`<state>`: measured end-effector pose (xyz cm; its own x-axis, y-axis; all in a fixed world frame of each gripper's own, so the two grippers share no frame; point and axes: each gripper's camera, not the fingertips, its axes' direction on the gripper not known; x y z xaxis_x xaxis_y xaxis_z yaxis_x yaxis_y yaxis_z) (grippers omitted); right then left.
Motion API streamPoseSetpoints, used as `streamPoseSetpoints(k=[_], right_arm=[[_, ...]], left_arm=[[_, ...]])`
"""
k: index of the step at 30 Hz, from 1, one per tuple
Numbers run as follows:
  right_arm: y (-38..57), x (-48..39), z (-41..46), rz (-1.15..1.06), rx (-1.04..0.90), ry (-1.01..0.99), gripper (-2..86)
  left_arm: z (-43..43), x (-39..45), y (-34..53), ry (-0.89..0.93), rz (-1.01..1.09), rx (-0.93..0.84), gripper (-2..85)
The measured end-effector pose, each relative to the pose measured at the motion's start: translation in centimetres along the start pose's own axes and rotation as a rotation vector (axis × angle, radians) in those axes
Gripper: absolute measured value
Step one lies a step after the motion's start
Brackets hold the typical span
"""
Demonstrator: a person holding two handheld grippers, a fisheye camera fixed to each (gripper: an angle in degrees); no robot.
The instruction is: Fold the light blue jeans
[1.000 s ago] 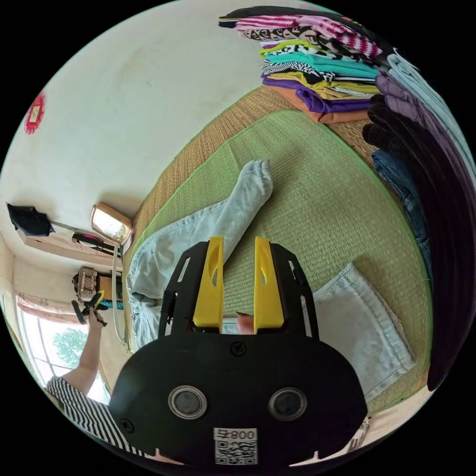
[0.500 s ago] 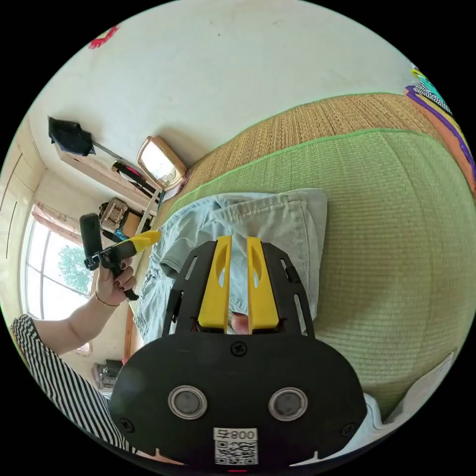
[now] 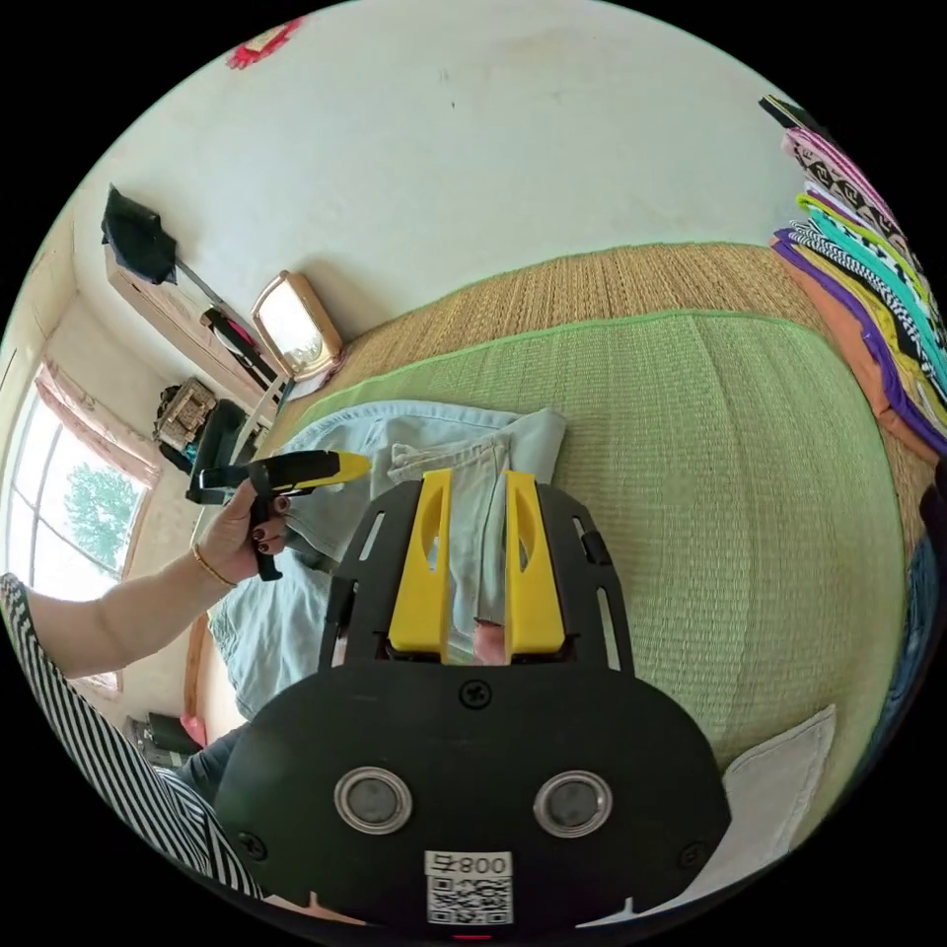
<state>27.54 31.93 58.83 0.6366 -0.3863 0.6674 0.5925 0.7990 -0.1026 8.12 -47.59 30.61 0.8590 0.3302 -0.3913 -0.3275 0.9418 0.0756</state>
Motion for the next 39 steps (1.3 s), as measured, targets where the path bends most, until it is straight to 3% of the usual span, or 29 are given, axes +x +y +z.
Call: streamPoseSetpoints(k=[3, 8, 15, 22, 25, 29, 34, 39], right_arm=[[-1.4, -0.4, 3.2, -0.028, -0.149, 0.047, 8.5], [-0.8, -1.1, 4.6, -0.016, -0.217, 0.067, 5.7], [1.8, -2.5, 0.2, -0.034, -0.057, -0.048, 2.0], [4.1, -3.5, -4.9, -0.045, 0.099, -0.061, 1.3], [4.8, -3.6, -5.4, -0.039, 0.112, -0.077, 1.2], [5.7, -4.6, -5.5, -0.052, 0.126, -0.069, 1.1], [6.4, -5.9, -6.1, -0.072, 0.147, -0.06, 1.1], [7.4, -3.7, -11.7, 0.038, 0.319, -0.011, 1.0]], left_arm=[[1.8, -1.4, -1.8, 0.04, -0.068, -0.065, 11.9], [3.4, -3.4, -4.3, 0.087, -0.166, -0.08, 7.0], [3.2, -3.3, -6.4, 0.156, -0.125, -0.056, 3.4], [2.1, -2.6, -7.0, 0.164, -0.063, -0.002, 6.5], [1.9, -2.8, -6.5, 0.279, -0.079, 0.06, 8.3], [4.4, -3.5, -7.0, 0.393, -0.156, 0.006, 10.5], [6.2, -3.7, -8.1, 0.467, -0.214, 0.022, 6.0], [7.9, 2.2, -11.9, 0.589, -0.017, 0.007, 5.4]])
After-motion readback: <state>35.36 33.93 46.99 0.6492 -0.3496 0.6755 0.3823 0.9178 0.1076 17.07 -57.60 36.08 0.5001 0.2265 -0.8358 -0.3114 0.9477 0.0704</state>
